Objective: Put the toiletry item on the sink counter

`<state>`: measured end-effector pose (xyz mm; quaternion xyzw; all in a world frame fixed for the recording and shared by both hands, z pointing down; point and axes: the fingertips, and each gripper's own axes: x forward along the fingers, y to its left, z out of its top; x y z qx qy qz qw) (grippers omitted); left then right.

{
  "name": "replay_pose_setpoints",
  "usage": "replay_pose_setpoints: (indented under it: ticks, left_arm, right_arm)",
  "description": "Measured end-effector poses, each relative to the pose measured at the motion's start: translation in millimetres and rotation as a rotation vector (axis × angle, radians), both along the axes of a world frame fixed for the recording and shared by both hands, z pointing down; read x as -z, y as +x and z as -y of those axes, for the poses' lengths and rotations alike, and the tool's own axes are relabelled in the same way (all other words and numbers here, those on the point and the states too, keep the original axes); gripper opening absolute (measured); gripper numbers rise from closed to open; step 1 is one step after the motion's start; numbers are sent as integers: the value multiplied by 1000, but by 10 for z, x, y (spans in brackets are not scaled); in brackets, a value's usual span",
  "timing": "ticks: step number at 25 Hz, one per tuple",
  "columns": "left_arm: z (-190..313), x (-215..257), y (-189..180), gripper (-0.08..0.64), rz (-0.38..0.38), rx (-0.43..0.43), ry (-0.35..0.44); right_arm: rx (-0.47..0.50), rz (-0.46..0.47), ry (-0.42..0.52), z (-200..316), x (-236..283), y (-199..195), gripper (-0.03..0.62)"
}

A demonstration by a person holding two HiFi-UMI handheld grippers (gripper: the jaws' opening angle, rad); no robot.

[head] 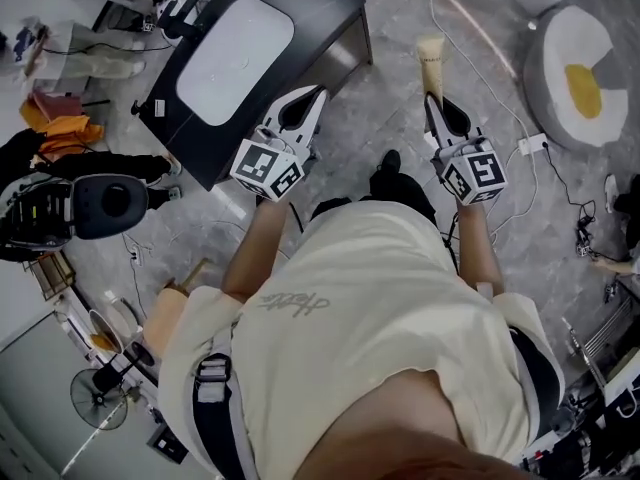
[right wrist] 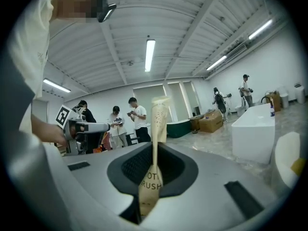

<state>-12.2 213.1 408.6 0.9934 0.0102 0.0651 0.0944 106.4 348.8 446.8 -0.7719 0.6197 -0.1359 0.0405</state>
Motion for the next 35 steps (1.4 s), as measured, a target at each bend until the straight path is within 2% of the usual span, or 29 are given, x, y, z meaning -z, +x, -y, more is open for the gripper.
replay_pose_setpoints:
  ticks: [3, 6, 10, 15, 19, 24, 28, 35]
  left_arm:
    - [78, -9, 203, 3, -6, 54, -48]
    - [90, -94, 245, 3, 6, 93, -107]
    - [195, -215, 243, 3, 54, 116, -95]
    - [405, -208, 313, 3, 28, 156, -86]
    - [532, -309, 384, 3, 17, 135, -117]
    - [815, -295, 594, 3, -19, 122, -116]
    - [1226, -247, 741, 3, -53, 138, -97]
    - [2093, -289, 807, 3, -39, 160, -95]
  right_arm:
    - [36, 6, 1, 83, -7, 238, 26]
    - [73, 27, 6, 157, -48, 328, 26]
    - [112, 59, 4, 280, -143, 332, 26]
    - [146, 80, -28, 418, -293, 295, 26]
    - [141, 61, -43, 543, -259, 305, 26]
    - [125, 50, -79, 689, -253, 389, 26]
    - [145, 25, -92, 1093, -201, 503, 26]
    - [181, -28, -85, 2060, 43, 576, 26]
